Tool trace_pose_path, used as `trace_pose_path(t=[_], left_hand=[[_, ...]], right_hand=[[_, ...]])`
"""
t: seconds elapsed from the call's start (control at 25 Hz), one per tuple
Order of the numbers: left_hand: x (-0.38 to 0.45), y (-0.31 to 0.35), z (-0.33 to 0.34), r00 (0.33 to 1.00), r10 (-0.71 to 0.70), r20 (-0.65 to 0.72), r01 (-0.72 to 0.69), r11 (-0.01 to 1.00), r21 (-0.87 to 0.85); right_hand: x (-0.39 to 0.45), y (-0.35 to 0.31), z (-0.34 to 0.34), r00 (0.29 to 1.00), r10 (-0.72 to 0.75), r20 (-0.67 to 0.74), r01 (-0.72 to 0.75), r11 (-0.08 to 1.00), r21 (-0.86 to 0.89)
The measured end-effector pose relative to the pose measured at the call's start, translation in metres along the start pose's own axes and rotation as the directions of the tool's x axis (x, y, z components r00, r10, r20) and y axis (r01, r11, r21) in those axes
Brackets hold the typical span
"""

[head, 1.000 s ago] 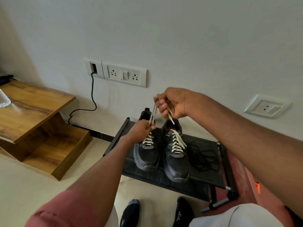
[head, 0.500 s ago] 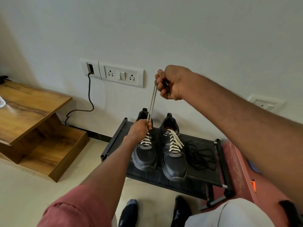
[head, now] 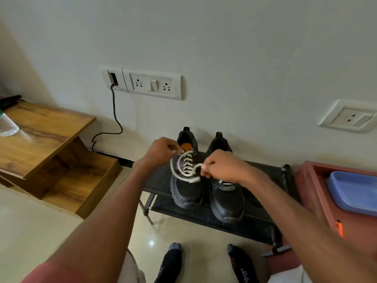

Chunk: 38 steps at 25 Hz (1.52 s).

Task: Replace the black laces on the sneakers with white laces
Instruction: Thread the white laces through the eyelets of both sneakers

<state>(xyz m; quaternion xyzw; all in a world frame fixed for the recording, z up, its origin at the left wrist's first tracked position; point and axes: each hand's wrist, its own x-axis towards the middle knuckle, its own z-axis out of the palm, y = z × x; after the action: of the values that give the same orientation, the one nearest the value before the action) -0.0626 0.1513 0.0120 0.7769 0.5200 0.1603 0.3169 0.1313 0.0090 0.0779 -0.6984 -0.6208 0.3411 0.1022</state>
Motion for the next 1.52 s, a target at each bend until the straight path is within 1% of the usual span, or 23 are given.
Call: trace_pose_path(t=[0.08,0.16,0.24,0.28,0.4,0.44,0.48,0.52,0.56,0.6,0.64,0.68,0.72,0.8,0.88,0.96,1.08,1.2,1.28,1.36,1.4,1.44,1.52], left_hand=[[-0.005,0.005,-0.002,0.998,-0.05,-0.034,0.051,0.998,0.047],[-0.006,0.015,-0.003,0.993,-0.092,-0.079,0.089,0.995,-0.035],[-0.007,0.024,0.003,0.989,-0.141,-0.035,0.135,0.983,-0.126],[-0.005,0.025,0.007,0.989,-0.149,-0.002,0.148,0.985,-0.09],[0.007,0.021,0.019,0.977,-0.202,0.071,0.186,0.964,0.192],[0.009,0.022,0.02,0.968,-0.232,0.093,0.205,0.95,0.234],[0.012,0.023,0.02,0.962,-0.248,0.11,0.222,0.953,0.204],[0.013,0.024,0.017,0.961,-0.249,0.119,0.236,0.966,0.108],[0.015,0.023,0.012,0.963,-0.248,0.106,0.255,0.966,-0.054],[0.014,0.021,0.008,0.961,-0.262,0.085,0.275,0.928,-0.25],[0.012,0.019,0.002,0.951,-0.299,0.082,0.305,0.855,-0.419],[0.009,0.018,-0.002,0.938,-0.335,0.091,0.331,0.787,-0.52],[0.008,0.015,-0.005,0.931,-0.353,0.09,0.341,0.759,-0.554],[0.01,0.01,-0.009,0.943,-0.33,0.04,0.301,0.798,-0.521],[0.009,0.009,-0.013,0.965,-0.263,-0.009,0.223,0.838,-0.497],[0.007,0.01,-0.014,0.983,-0.185,0.005,0.166,0.871,-0.462],[0.002,0.014,-0.01,0.989,-0.123,0.076,0.143,0.919,-0.369],[0.0,0.022,-0.006,0.99,-0.126,0.068,0.143,0.891,-0.43],[0.0,0.028,-0.001,0.991,-0.119,0.062,0.134,0.871,-0.473],[-0.002,0.033,0.005,0.996,-0.088,0.034,0.094,0.885,-0.456],[-0.005,0.034,0.007,0.997,-0.072,0.028,0.077,0.898,-0.434],[-0.009,0.035,0.009,0.998,-0.049,0.034,0.059,0.902,-0.428],[-0.018,0.037,0.009,0.997,-0.01,0.078,0.047,0.869,-0.493]], right_hand=[[0.007,0.02,0.017,0.994,-0.035,-0.103,0.05,0.987,0.152],[0.011,0.024,0.026,0.983,-0.103,-0.152,0.139,0.958,0.25],[0.011,0.013,0.027,0.973,-0.203,-0.108,0.229,0.879,0.419],[0.01,0.006,0.027,0.962,-0.264,-0.068,0.263,0.834,0.485],[0.013,-0.005,0.028,0.906,-0.42,-0.05,0.378,0.751,0.541],[0.016,-0.006,0.03,0.893,-0.448,-0.044,0.397,0.737,0.547],[0.018,-0.006,0.03,0.888,-0.459,-0.022,0.395,0.738,0.547],[0.022,-0.005,0.03,0.893,-0.45,0.003,0.377,0.752,0.541],[0.027,-0.004,0.029,0.907,-0.421,0.021,0.356,0.792,0.496],[0.035,0.0,0.029,0.933,-0.36,0.002,0.328,0.853,0.406],[0.043,0.004,0.029,0.961,-0.271,-0.057,0.276,0.927,0.255],[0.051,0.008,0.031,0.973,-0.18,-0.146,0.194,0.978,0.083],[0.057,0.008,0.037,0.97,-0.117,-0.215,0.107,0.992,-0.06],[0.066,0.0,0.055,0.973,-0.04,-0.225,0.005,0.988,-0.157],[0.071,-0.013,0.079,0.986,-0.038,-0.165,-0.007,0.964,-0.266],[0.073,-0.019,0.091,0.986,-0.057,-0.154,-0.004,0.929,-0.37],[0.068,-0.021,0.084,0.973,-0.119,-0.197,0.038,0.928,-0.372],[0.061,-0.015,0.078,0.975,-0.133,-0.175,0.056,0.92,-0.388],[0.061,-0.01,0.073,0.978,-0.112,-0.175,0.053,0.949,-0.312],[0.063,-0.005,0.059,0.982,-0.085,-0.167,0.079,0.996,-0.041],[0.063,-0.003,0.05,0.98,-0.099,-0.171,0.121,0.985,0.124],[0.062,-0.002,0.04,0.967,-0.135,-0.214,0.189,0.95,0.251],[0.062,0.001,0.024,0.885,-0.186,-0.427,0.361,0.853,0.377]])
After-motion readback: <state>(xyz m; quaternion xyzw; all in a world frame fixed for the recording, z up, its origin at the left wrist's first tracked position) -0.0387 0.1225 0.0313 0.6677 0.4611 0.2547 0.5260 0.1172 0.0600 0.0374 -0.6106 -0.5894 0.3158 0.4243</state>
